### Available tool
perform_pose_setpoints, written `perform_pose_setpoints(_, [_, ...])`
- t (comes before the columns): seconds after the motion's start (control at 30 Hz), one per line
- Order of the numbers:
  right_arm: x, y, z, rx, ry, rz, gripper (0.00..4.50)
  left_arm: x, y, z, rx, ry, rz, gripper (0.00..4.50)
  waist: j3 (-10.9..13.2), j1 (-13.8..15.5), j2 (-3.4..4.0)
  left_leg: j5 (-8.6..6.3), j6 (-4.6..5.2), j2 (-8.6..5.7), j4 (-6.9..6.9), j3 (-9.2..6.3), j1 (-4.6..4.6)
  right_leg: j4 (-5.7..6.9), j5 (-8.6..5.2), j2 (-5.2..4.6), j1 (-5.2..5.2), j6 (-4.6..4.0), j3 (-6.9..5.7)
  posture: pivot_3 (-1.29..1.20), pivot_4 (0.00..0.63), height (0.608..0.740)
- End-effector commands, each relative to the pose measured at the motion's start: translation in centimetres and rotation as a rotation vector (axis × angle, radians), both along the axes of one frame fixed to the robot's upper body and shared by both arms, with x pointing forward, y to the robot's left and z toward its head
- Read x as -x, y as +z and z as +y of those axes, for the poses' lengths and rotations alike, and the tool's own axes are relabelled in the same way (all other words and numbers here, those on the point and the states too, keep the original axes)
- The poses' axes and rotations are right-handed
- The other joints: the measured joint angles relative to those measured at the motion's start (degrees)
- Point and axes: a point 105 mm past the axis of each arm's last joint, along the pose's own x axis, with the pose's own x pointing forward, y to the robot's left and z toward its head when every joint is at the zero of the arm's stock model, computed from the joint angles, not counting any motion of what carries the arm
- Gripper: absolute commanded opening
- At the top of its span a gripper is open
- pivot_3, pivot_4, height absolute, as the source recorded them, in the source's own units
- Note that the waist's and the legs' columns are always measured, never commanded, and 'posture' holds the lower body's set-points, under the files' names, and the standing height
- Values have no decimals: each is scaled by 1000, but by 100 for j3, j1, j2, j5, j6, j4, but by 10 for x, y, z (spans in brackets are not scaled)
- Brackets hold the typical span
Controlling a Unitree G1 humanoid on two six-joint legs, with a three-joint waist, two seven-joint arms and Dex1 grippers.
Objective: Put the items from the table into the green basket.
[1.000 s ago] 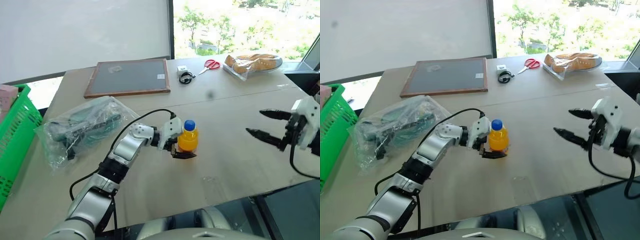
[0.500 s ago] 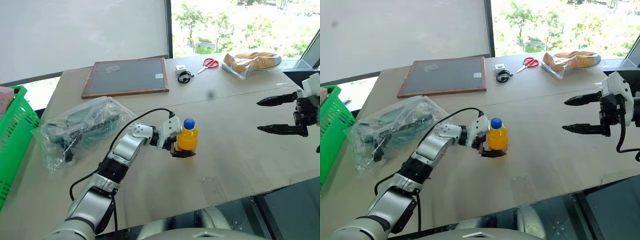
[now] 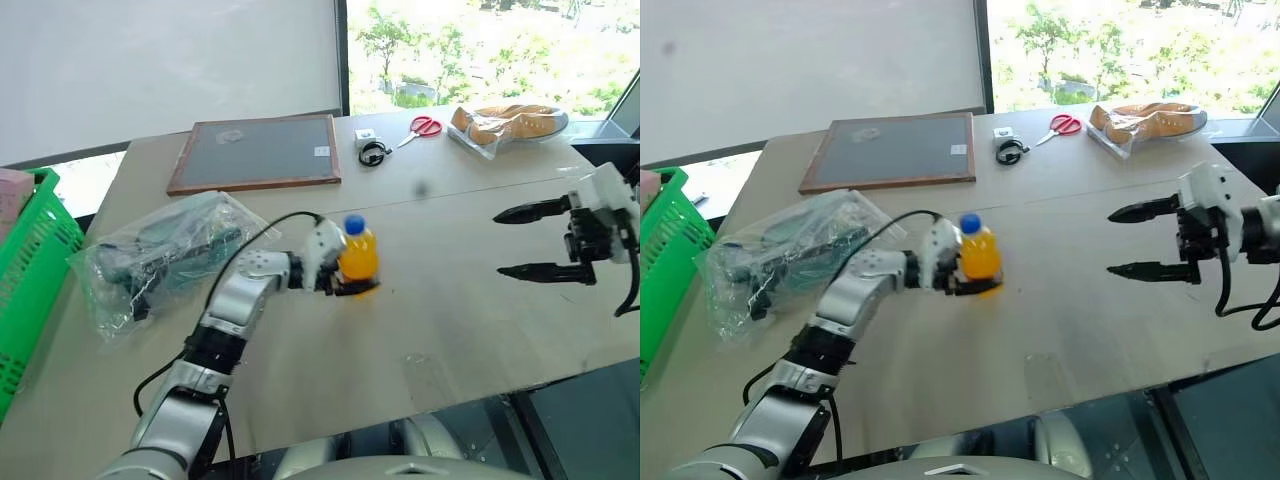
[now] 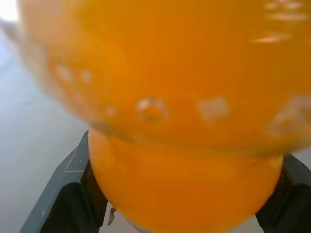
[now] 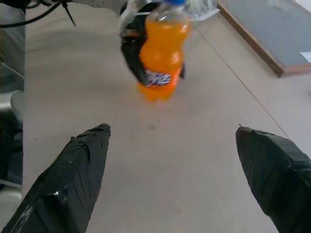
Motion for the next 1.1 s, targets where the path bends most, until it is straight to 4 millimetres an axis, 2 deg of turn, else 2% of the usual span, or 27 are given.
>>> perform_pose_setpoints(0.03, [-16, 31, 37, -88, -62, -133, 4436, -36, 89, 77, 94, 435, -269, 3031, 2, 3, -3, 4, -7, 0, 0, 1, 4, 7, 0, 1, 0, 0, 2, -40, 45, 740])
perform_pose_setpoints(0.1, [-21, 40, 54, -143, -73, -130, 4436, -48, 118, 116, 91, 674, -371, 3031, 2, 50, -4, 10, -16, 0, 2, -1, 4, 12, 2, 4, -3, -1, 2, -5, 42, 740])
perform_pose_setpoints(0.17, [-32, 52, 77, -201, -73, -128, 4436, -54, 164, 161, 97, 915, -518, 3031, 0, 153, -21, 11, -19, 0, 2, -5, 6, 12, 2, 4, -2, -1, -4, 32, 36, 740])
perform_pose_setpoints(0.23, [-37, 59, 98, -217, -30, -118, 4436, -54, 200, 198, 78, 1080, -607, 3031, -4, 254, -35, 16, -26, -3, 2, -7, 3, 13, 3, 7, -7, -2, -3, 59, 32, 740])
perform_pose_setpoints(0.33, [-48, 72, 119, -226, 0, -102, 4436, -51, 230, 240, -1, 1246, -685, 3031, -16, 405, -54, 17, -27, -10, -2, -7, -8, 7, 2, 5, -33, -3, -4, 100, 20, 740])
perform_pose_setpoints(0.4, [-55, 83, 129, -235, -5, -123, 4436, -46, 242, 261, -42, 1340, -716, 3031, -20, 494, -60, 17, -26, -20, -5, -13, -11, 8, 2, -3, -42, -3, -13, 113, 17, 740])
perform_pose_setpoints(0.5, [-51, 90, 140, -243, 33, -141, 4436, -41, 239, 287, -76, 1447, -689, 3031, -31, 628, -77, 18, -26, -38, 0, -34, -50, 12, 3, -17, -80, -3, -39, 128, 15, 740])
perform_pose_setpoints(0.6, [-45, 93, 145, -256, 59, -161, 4436, -35, 223, 310, -99, 1542, -631, 3031, -43, 698, -96, 18, -27, -41, 15, -62, -70, 14, 3, -20, -81, -4, -75, 137, 18, 740])
perform_pose_setpoints(0.73, [-33, 92, 145, -258, 107, -157, 4436, -18, 197, 345, -140, 1703, -577, 3031, -48, 710, -104, 20, -30, -43, 38, -64, -78, 23, 3, -19, -80, -4, -78, 141, 18, 740])
perform_pose_setpoints(0.93, [-11, 82, 137, -241, 223, -170, 4436, 1, 157, 374, -172, 1822, -478, 3031, -71, 681, -140, 21, -33, -43, 63, -63, -76, 86, 3, -20, -90, -4, -80, 146, 15, 740])
perform_pose_setpoints(1.1, [-5, 80, 129, -251, 240, -161, 4436, 17, 147, 387, -175, 1894, -482, 3031, -94, 694, -175, 22, -37, -43, 75, -57, -74, 95, 3, -21, -90, -5, -79, 143, 4, 740])
